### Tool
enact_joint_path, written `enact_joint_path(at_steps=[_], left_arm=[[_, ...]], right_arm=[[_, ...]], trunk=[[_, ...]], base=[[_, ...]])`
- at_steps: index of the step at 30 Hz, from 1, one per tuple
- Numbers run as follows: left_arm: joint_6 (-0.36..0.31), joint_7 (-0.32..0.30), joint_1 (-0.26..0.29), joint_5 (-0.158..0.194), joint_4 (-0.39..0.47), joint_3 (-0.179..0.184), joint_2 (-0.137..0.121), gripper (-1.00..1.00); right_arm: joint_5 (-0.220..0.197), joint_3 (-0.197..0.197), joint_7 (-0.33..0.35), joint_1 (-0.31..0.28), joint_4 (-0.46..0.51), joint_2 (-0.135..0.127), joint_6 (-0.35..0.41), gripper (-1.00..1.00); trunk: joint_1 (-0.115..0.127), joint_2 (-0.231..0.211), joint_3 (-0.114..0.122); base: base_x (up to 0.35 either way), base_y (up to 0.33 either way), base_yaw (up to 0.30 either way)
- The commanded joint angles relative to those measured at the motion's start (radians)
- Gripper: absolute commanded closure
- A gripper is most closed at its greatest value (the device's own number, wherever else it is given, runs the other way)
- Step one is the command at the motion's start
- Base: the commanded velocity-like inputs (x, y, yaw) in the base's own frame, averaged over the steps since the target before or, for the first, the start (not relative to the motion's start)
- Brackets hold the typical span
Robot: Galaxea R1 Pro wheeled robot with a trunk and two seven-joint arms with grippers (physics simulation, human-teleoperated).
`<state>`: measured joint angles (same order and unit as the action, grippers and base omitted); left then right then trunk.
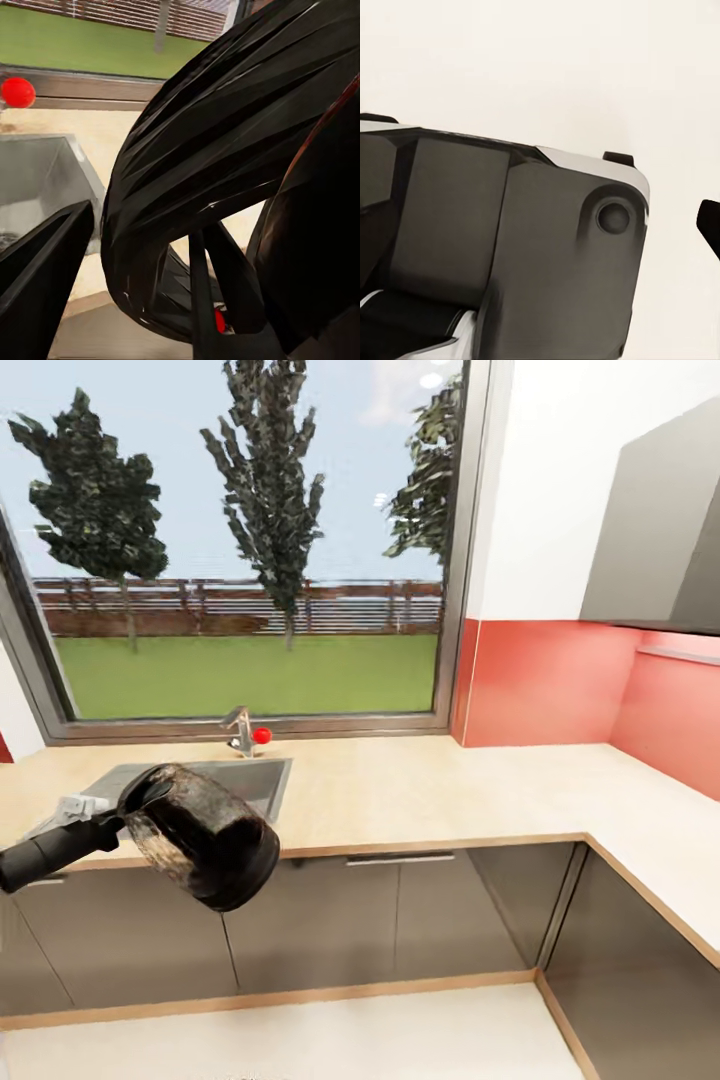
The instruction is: Set up a coffee station on the kitchen countertop: keep the coffee maker on the countertop, move the bottle of coffee from the kitchen shelf to the counter next to the coffee maker, place a paper coffee filter on top of the coffee maker, put the saucer next to the coffee maker with the coffee cup on the saucer, and place the electric kettle next to the coffee maker.
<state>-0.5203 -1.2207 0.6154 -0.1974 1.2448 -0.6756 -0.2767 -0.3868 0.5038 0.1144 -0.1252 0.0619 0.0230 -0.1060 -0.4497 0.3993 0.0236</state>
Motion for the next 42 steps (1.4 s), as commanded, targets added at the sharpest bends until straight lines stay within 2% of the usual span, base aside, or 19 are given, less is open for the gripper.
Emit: enact_joint_path(at_steps=[1, 26, 31, 42], left_arm=[[-0.010, -0.008, 0.001, -0.007, 0.001, -0.002, 0.001, 1.00], [-0.010, -0.008, 0.001, -0.004, 0.001, -0.001, 0.002, 1.00], [-0.009, -0.009, 0.001, -0.002, 0.001, -0.001, 0.002, 1.00], [-0.005, -0.010, 0.001, -0.002, 0.001, -0.001, 0.001, 1.00]], right_arm=[[-0.011, 0.007, 0.004, -0.001, -0.002, 0.000, -0.004, -1.00], [-0.011, 0.007, 0.004, -0.001, -0.002, 0.000, -0.004, -1.00], [-0.011, 0.007, 0.004, -0.001, -0.002, 0.001, -0.004, -1.00], [-0.008, 0.006, 0.004, -0.001, 0.004, 0.001, -0.005, -1.00]], trunk=[[0.000, 0.001, 0.000], [0.000, 0.001, 0.021], [0.000, 0.001, 0.025], [0.000, 0.001, 0.025]], base=[[0.000, 0.000, 0.260], [0.004, 0.000, 0.259], [0.277, 0.000, 0.245], [0.325, 0.000, 0.012]])
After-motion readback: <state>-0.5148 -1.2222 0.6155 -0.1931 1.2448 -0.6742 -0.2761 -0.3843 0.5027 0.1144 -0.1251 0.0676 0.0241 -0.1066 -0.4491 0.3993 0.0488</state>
